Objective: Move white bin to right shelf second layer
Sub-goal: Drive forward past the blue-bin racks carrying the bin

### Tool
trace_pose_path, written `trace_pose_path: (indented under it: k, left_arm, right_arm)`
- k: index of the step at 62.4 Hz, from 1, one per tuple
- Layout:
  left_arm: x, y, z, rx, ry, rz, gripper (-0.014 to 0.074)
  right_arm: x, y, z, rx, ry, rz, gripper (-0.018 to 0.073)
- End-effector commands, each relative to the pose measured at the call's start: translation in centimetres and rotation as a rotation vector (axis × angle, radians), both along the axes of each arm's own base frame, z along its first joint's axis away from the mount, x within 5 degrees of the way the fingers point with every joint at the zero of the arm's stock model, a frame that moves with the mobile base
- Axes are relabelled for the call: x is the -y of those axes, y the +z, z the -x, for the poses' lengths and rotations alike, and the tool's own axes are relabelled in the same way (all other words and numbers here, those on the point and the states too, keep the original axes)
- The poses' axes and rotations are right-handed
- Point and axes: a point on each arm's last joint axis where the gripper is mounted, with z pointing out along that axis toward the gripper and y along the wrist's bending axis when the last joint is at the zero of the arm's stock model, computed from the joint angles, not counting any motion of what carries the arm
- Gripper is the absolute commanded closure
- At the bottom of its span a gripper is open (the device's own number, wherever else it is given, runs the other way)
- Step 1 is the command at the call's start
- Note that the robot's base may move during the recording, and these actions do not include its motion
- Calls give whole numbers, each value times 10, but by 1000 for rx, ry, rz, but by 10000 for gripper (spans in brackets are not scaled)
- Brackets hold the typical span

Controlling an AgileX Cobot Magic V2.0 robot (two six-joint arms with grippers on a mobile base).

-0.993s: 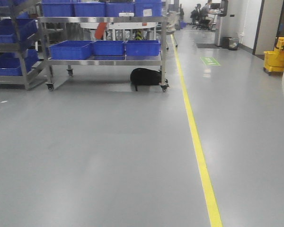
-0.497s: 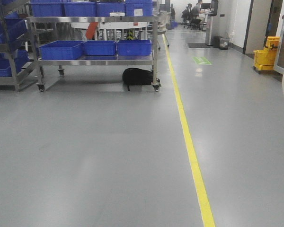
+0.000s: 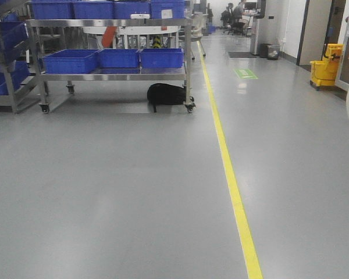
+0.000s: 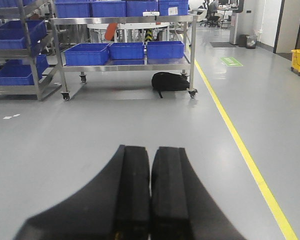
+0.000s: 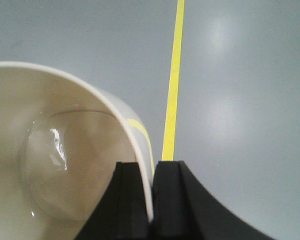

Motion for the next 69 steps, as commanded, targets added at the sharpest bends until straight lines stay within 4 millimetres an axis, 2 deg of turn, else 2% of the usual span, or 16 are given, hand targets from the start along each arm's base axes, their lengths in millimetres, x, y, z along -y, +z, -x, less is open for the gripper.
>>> trace_pose_path:
  k: [1,69]
  left_arm:
    - [0,-1,0,70,-3,18,512]
    - [0,-1,0,70,-3,18,512]
  right_arm:
    - [0,17,-3,116,-6,-10,504]
    - [0,17,-3,116,-6,-10,504]
